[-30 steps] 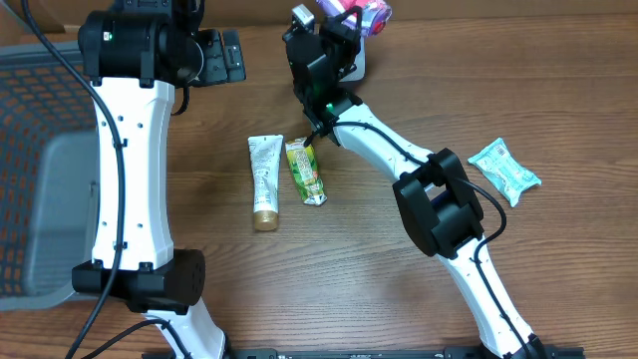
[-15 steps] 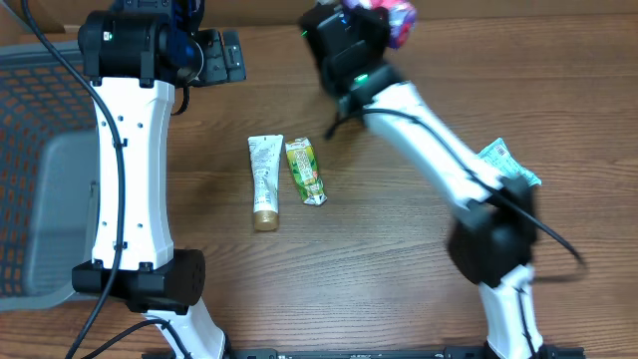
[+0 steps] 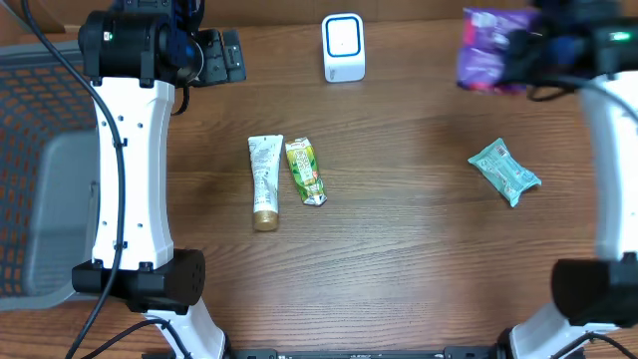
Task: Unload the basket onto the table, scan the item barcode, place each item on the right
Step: 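Place the purple bag on top of the wipe pack, then reach the right gripper to the green tea pouch and grasp it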
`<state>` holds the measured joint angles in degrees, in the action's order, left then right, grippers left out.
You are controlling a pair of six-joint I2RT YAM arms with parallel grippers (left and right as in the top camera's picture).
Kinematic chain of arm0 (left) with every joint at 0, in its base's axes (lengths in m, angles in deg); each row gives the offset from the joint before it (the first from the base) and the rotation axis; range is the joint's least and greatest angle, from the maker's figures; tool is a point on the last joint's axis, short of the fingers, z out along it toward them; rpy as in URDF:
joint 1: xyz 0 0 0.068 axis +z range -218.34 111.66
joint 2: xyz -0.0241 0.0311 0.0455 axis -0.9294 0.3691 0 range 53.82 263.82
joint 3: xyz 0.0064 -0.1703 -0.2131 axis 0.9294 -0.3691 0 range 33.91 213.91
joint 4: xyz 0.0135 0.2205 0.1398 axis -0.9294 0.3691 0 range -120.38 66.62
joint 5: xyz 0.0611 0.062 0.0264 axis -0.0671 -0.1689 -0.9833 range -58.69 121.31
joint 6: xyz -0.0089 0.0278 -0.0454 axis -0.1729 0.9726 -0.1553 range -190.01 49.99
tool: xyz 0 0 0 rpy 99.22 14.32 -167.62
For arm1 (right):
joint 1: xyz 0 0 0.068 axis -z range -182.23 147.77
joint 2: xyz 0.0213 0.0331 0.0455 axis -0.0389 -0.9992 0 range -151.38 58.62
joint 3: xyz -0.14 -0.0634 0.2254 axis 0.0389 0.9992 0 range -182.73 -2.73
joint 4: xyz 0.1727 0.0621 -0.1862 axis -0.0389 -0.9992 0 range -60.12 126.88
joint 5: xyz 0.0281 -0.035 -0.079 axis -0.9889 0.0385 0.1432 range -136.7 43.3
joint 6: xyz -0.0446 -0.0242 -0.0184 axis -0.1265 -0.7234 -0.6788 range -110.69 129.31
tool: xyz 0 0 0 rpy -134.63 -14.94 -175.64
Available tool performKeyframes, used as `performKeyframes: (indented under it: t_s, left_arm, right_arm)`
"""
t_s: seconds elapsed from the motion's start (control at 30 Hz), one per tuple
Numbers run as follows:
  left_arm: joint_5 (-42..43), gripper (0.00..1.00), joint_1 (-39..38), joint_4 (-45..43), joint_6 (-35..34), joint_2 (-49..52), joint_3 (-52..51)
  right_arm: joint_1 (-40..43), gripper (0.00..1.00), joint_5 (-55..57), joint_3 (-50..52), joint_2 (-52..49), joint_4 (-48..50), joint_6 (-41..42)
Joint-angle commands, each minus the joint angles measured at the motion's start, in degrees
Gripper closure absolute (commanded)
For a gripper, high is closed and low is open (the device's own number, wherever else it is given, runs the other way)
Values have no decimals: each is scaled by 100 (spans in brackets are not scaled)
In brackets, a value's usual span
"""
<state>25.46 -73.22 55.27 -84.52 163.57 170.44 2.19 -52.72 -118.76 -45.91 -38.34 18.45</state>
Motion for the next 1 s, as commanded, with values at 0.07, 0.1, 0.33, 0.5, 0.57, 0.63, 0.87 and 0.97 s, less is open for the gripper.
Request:
performKeyframes:
  t_s: [0.07, 0.1, 0.33, 0.5, 0.57, 0.63, 0.87, 0.97]
  left_arm:
    - [-13, 0, -37, -20, 13, 22, 22]
    - [-11, 0, -39, -22, 13, 22, 22]
    - [-11, 0, -37, -22, 13, 24, 22]
    - [-13, 0, -37, -22, 13, 24, 22]
    - [-11, 0, -44, -22, 13, 28, 22]
    - [-11, 1, -44, -22, 13, 28, 22]
    - [-13, 0, -37, -22, 13, 28, 22]
    - [-11, 0, -39, -22, 13, 28, 22]
  right_arm:
    - [1379, 96, -1746, 1340, -59, 472, 616]
    - [1530, 96, -1744, 1598, -59, 612, 638]
    - [2371, 96, -1722, 3329, -61, 1969, 654]
    - [2555, 74, -1703, 3829, -61, 2465, 649]
    - [2555, 69, -1661, 3840, -61, 2476, 538]
    - [2555, 65, -1707, 3805, -46, 2354, 549]
    - [2441, 50, -1370, 2914, -13, 1300, 542]
    - [2326, 43, -1285, 2243, 2, 627, 256]
